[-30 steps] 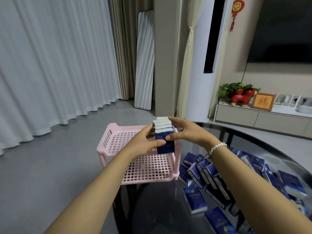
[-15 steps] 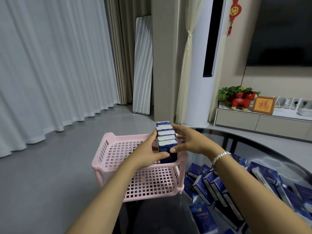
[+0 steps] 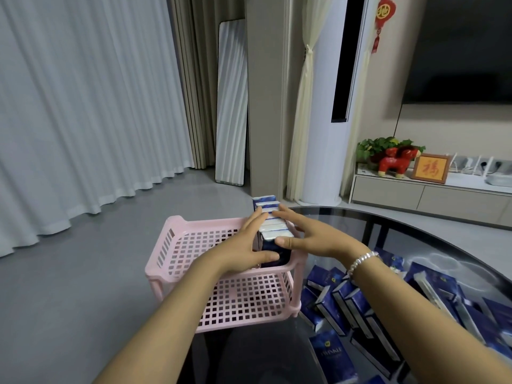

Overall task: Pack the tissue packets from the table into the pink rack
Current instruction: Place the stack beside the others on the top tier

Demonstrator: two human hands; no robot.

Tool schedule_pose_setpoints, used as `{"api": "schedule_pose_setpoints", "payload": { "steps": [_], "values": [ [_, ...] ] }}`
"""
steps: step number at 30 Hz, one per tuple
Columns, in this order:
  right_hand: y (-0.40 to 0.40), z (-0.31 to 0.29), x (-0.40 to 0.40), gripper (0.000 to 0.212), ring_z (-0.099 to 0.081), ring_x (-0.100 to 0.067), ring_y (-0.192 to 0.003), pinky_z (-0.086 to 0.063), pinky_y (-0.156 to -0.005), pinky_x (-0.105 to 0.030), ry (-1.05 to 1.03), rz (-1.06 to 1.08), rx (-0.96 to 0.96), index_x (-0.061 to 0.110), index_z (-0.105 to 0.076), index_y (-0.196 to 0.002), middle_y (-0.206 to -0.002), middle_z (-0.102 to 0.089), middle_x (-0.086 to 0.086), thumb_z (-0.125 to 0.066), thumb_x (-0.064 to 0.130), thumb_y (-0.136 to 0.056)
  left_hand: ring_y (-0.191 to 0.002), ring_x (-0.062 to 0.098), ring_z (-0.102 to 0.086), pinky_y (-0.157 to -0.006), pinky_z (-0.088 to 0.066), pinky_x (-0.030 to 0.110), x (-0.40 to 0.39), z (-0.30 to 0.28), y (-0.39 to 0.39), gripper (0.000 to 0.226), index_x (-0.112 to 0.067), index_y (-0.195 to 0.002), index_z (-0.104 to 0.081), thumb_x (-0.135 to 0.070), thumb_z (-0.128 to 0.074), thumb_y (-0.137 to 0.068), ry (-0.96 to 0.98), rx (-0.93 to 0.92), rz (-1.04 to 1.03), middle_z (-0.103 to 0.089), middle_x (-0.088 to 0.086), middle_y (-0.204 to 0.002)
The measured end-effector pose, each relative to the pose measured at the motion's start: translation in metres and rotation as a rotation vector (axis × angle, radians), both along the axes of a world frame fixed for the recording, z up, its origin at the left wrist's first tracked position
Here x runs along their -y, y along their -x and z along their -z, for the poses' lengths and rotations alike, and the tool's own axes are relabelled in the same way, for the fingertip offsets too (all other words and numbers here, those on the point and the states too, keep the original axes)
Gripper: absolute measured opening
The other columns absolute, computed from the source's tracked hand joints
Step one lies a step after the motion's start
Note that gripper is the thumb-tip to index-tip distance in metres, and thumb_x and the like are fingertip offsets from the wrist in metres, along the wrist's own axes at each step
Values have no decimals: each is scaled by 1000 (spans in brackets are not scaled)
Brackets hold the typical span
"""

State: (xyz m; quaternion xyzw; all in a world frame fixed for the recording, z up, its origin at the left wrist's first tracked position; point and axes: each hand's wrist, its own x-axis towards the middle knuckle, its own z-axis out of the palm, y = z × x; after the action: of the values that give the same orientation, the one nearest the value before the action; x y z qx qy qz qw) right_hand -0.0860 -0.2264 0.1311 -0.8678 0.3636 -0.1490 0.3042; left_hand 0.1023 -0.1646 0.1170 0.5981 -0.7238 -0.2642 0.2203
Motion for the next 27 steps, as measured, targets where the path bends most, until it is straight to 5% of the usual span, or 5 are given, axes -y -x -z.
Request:
{"api": "schedule_pose_setpoints", "payload": {
  "steps": [6,13,17,22,27],
  "values": [
    [-2,1,-9,75,-23,-9,-140,-23,-105,-23,62,25,-23,34,-17,-148,-156,-5,20,-56,49,-86,-144,2,-5,-117,-19,30,-1,1,-5,99,-36,-150,8,-38,-67,-85,-58,-21,27,26,-27,-150],
    [4,8,-12,81,-23,-5,-139,-24,-112,-27,-59,0,120,36,-19,-147,-155,-7,22,-56,56,-77,-146,8,-1,-120,-13,42,-10,8,4,107,-50,-145,0,-81,-60,-62,-157,-519,-56,16,-23,-155],
    [6,14,-16,73,-20,-8,-141,-22,-116,-35,-109,8,192,37,-23,-146,-156,-7,19,-51,54,-81,-147,14,-7,-118,-13,35,-19,4,13,57,-47,-147,4,-51,-26,-99,-96,-376,-130,5,-17,-158],
    [8,13,-29,63,-25,-9,-138,-25,-109,-27,-121,65,233,41,-23,-145,-154,-17,16,-50,47,-89,-147,9,0,-115,-7,27,-26,-1,21,55,-36,-151,-1,-40,-26,-102,54,-334,-183,7,-14,-159],
    [22,16,-62,44,-40,-5,-119,-34,-94,-24,61,289,327,34,-45,-134,-135,-45,15,-53,38,-92,-130,7,-32,-111,-26,29,-50,15,39,37,-22,-134,-49,-24,-47,-97,535,-195,-329,-40,-4,-141]
  ]
}}
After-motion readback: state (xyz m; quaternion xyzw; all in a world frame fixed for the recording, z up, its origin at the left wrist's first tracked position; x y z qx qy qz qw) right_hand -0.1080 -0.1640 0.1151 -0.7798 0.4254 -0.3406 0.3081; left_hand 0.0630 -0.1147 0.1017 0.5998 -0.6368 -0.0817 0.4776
